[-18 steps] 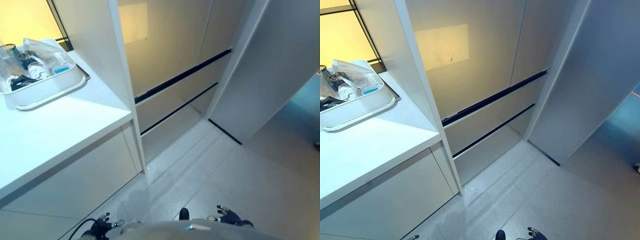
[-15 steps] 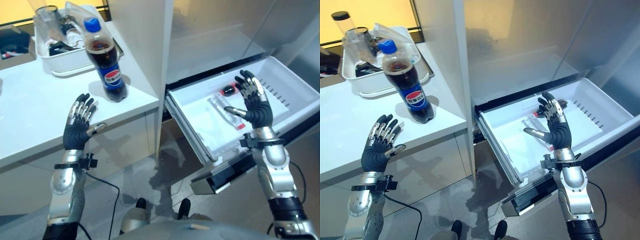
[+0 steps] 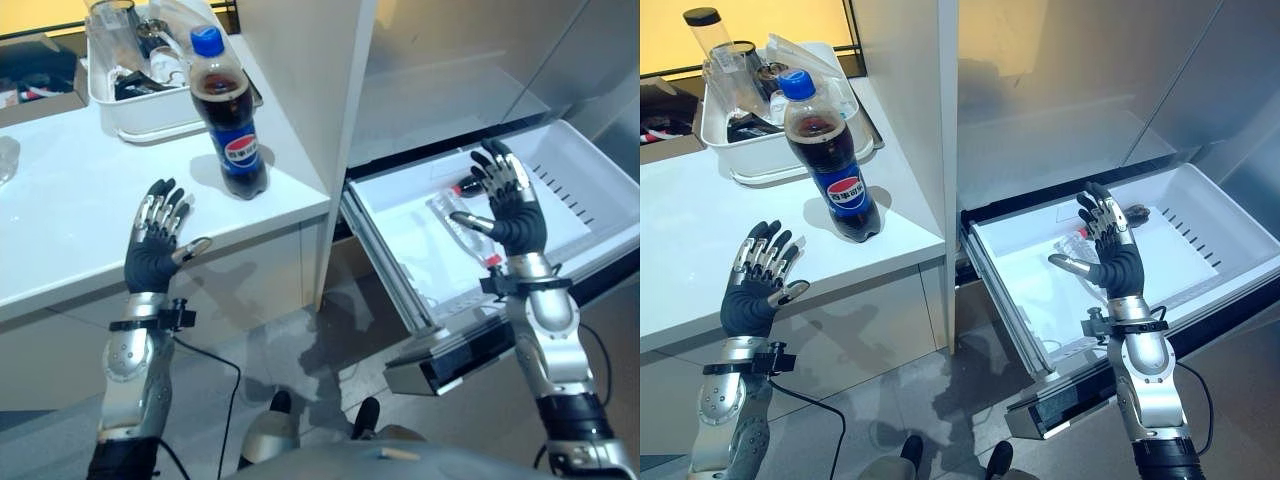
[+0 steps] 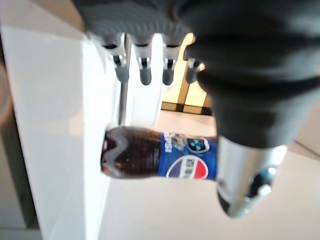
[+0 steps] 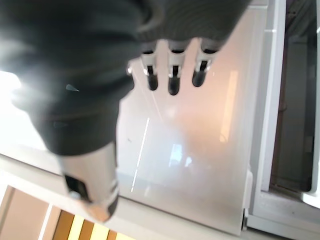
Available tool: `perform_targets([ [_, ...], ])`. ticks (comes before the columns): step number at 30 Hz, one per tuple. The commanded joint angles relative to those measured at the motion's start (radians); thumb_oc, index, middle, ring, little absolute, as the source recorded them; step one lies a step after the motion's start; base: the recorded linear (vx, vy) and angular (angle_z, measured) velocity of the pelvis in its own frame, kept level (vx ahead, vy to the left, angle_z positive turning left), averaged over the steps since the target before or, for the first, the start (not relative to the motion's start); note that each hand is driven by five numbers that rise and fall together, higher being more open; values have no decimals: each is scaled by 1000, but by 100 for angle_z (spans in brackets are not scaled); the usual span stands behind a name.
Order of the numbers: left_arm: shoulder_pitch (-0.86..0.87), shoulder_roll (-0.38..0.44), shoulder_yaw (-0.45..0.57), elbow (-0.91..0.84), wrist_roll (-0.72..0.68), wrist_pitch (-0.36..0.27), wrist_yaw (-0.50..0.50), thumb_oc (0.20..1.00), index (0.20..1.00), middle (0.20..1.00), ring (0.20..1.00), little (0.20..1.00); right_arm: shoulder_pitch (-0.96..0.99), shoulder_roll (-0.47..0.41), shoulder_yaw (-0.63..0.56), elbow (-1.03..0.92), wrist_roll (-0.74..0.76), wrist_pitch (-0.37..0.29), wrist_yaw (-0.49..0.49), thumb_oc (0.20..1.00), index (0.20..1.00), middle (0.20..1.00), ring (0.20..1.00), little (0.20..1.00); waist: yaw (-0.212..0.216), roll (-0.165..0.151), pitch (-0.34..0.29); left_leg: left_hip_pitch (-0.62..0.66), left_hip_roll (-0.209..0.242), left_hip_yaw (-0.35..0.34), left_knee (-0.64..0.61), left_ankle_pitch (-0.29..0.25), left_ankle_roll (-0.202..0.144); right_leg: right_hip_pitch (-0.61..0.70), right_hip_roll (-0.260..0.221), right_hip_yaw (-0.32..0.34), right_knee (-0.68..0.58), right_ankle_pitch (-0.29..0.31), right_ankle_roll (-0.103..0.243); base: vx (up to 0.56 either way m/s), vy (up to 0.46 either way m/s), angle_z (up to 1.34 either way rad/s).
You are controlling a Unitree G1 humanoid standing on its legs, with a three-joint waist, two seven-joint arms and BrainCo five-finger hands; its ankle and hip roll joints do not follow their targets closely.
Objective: Take the drinks into the refrigerator
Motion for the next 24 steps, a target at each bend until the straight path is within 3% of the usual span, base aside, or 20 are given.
perform_targets([
  [1, -29, 7, 44, -36, 31, -54, 18, 1000, 1000, 1000, 1000, 1000, -65, -16, 0, -32, 17, -47, 9, 1000, 1000, 1000, 1000, 1000, -16, 5, -43, 8, -14, 8, 3, -54, 51, -36, -24, 60, 215, -103, 42, 2, 13, -4],
  [9, -50, 20, 38, -12, 59, -57, 32, 1000, 1000, 1000, 1000, 1000, -68, -23, 6, -30, 13, -44, 17, 1000, 1000, 1000, 1000, 1000, -26, 5, -50, 23, -13, 35, 2, -63, 53, -35, -18, 83, 209, -101, 42, 10, 14, -14],
  [24, -180, 136, 56, 124, 228, -41, 147, 1000, 1000, 1000, 1000, 1000, -92, -54, 38, -48, 39, -21, 76, 1000, 1000, 1000, 1000, 1000, -49, 2, -61, 48, -7, 72, 0, -75, 47, -27, 0, 121, 195, -95, 45, 8, 8, -9],
])
